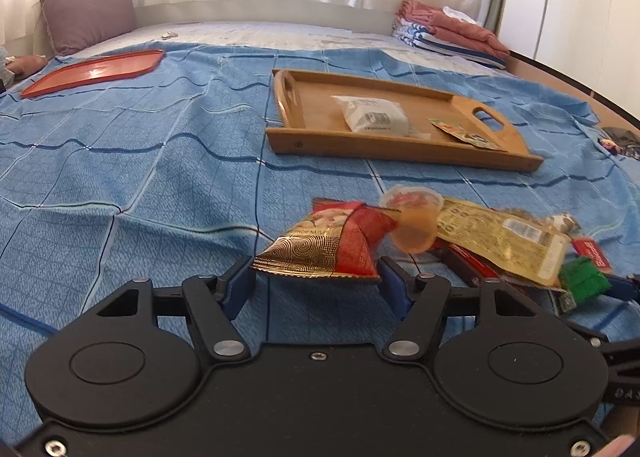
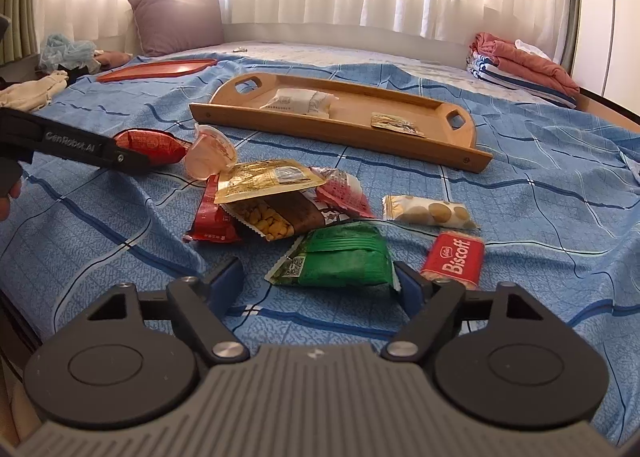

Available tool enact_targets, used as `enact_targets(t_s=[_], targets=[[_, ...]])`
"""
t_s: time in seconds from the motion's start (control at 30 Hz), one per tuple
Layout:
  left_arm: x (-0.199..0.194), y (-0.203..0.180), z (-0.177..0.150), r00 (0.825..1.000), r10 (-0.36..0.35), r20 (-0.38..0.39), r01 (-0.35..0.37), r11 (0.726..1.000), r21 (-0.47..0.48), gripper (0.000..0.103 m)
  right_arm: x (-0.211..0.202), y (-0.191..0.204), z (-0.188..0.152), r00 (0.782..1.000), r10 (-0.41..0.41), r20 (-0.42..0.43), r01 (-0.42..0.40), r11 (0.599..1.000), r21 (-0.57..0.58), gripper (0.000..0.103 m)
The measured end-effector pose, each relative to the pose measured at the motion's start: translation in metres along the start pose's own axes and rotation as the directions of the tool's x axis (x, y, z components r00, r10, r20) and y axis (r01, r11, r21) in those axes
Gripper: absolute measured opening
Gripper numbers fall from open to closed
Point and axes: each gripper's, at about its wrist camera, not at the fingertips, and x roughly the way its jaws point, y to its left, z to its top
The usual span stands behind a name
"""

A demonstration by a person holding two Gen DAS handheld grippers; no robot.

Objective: Organize snacks
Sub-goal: 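Grasp the red nut bag with the left gripper while the right grasps the green packet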

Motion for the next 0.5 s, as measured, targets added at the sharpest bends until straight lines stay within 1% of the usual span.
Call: enact_targets(t_s=[0.17,0.23,0.27,0.33,0.4,0.5], targets=[[-0.017,-0.009,-0.008,0.998,-0.058,-0.01,0.059,0.998,0.027,0.065,-0.002,-0.004,0.001,1.0,-0.004,0.006,0.004,1.0,0.026,0.074],[-0.026,-0.013,-0.009,0.998,-0.068,0.012,0.067,0.997,0.043,0.072,-0.003,-0.005,0.002,1.0,-0.018,0.011,0.018,0.999,0.031,0.075],[-0.03,-0.015,-0.008,0.998,-0.061,0.032,0.059,0.997,0.053,0.075,-0.003,-0.005,0.002,0.999,-0.03,0.012,0.029,0.999,0.029,0.075],[-0.037,-0.018,-0.004,0.996,-0.034,0.085,0.027,0.997,0.073,0.087,-0.004,-0.005,0.003,0.999,-0.05,0.015,0.05,0.999,0.019,0.079],[-0.036,-0.019,0.001,0.994,-0.006,0.111,-0.003,0.997,0.082,0.089,-0.003,-0.003,0.004,0.997,-0.073,0.025,0.073,0.997,0.006,0.078],[-0.025,-0.017,0.008,0.995,0.004,0.102,-0.009,0.999,0.049,0.089,-0.002,-0.001,0.006,0.995,-0.096,0.03,0.096,0.995,-0.005,0.078]])
